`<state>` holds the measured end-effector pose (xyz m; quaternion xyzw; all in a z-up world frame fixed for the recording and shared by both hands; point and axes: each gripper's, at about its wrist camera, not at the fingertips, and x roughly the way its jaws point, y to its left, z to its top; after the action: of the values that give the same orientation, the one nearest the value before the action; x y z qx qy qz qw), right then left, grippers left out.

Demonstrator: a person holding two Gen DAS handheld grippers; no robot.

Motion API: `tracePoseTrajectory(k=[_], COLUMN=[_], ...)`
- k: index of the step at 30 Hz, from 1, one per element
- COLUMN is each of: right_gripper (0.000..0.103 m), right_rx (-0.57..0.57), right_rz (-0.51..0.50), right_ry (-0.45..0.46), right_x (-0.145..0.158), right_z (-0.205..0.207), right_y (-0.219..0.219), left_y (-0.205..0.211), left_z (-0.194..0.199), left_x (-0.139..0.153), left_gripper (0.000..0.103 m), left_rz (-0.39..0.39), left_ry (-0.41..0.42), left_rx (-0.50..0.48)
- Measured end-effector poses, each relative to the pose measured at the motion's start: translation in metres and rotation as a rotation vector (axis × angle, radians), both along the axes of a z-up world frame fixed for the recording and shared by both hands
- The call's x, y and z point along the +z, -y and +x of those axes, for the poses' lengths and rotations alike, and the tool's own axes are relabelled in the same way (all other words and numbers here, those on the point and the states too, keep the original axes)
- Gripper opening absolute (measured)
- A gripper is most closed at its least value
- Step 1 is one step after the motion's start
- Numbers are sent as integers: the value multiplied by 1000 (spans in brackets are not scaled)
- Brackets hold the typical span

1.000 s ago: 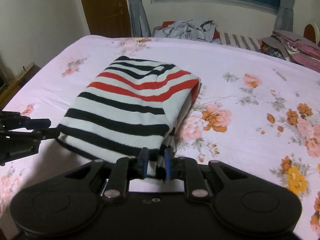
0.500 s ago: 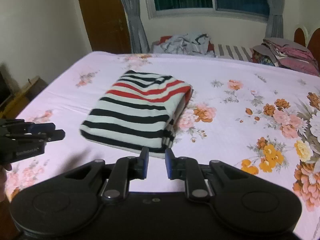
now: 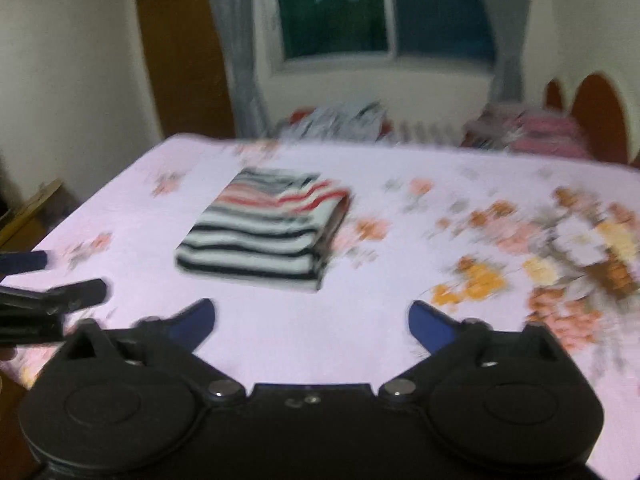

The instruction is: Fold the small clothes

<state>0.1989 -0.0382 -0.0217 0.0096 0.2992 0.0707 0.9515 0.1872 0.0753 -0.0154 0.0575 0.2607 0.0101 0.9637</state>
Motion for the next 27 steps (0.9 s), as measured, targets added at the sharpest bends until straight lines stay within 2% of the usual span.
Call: tracePoseTrajectory(k=[9, 13, 19, 27], right_gripper=[103, 103, 103, 103], right_rx=[-56, -48, -21, -20], right_rz=[3, 11, -6, -5], right_ry=[2, 73, 87, 102], right_x=[9, 19, 32, 37], right_z=[-43, -63, -67, -71], right_y=[11, 6, -5, -10], left_y=[-2, 1, -2, -7], left_z=[-41, -55, -67, -78], left_x=[13, 22, 34, 44], left_gripper=[103, 103, 103, 103], left_rz=[-50, -41, -78, -72], left_ry=[-6, 19, 46, 80], left_rx=[-5, -22, -24, -29])
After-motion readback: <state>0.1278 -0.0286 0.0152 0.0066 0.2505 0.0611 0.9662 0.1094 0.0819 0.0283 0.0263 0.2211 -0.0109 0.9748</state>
